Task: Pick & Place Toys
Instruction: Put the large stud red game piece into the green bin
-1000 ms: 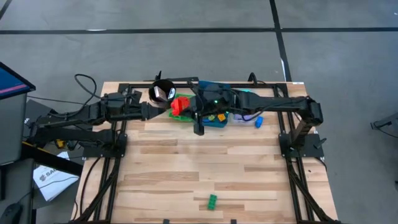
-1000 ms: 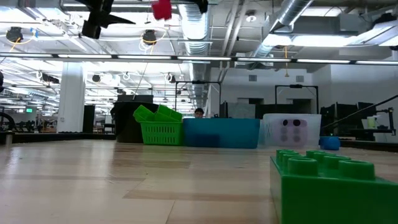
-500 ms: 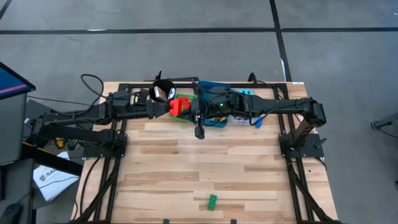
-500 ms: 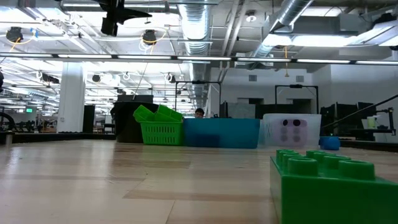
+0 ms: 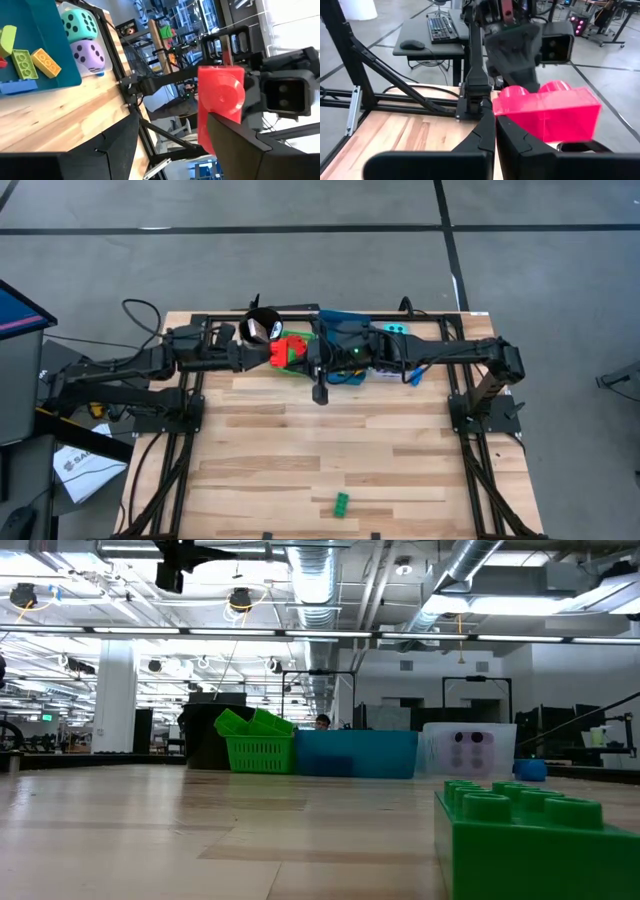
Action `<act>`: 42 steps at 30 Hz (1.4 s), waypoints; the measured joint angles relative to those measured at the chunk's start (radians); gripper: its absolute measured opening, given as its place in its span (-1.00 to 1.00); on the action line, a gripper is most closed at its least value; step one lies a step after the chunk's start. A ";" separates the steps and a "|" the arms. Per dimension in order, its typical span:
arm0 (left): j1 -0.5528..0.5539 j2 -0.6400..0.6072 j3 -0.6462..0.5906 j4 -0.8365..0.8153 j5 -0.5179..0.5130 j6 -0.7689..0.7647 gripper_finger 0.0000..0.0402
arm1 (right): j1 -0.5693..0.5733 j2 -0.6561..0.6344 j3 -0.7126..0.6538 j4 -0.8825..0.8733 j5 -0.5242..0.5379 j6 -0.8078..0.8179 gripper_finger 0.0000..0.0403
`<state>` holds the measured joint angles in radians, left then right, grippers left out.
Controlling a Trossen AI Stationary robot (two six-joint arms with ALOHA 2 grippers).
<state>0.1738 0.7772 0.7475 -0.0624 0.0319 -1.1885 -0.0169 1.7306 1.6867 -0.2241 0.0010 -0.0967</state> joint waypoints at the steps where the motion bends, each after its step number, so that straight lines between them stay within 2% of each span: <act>1: 0.000 -0.007 0.000 -0.008 0.000 0.000 0.15 | -0.003 0.000 0.000 -0.002 -0.001 0.000 -1.00; 14: -0.001 -0.099 0.002 -0.084 0.017 0.001 0.15 | -0.019 0.005 -0.003 -0.004 0.014 0.014 -1.00; 20: -0.001 -0.085 0.002 -0.085 -0.048 0.007 0.15 | -0.017 0.005 -0.003 0.000 0.003 0.030 -1.00; 25: -0.001 -0.048 0.002 -0.086 -0.055 0.003 0.15 | -0.009 0.005 -0.003 0.000 -0.008 0.032 -1.00; 34: 0.000 -0.009 0.002 0.103 -0.059 0.002 0.15 | 0.002 0.010 -0.002 0.004 -0.032 0.071 -1.00; 42: 0.000 -0.007 0.002 0.106 -0.059 0.002 0.15 | 0.019 0.010 -0.002 0.001 -0.034 0.071 -1.00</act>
<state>0.1734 0.7704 0.7490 0.0440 -0.0268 -1.1870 0.0023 1.7409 1.6852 -0.2234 -0.0334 -0.0257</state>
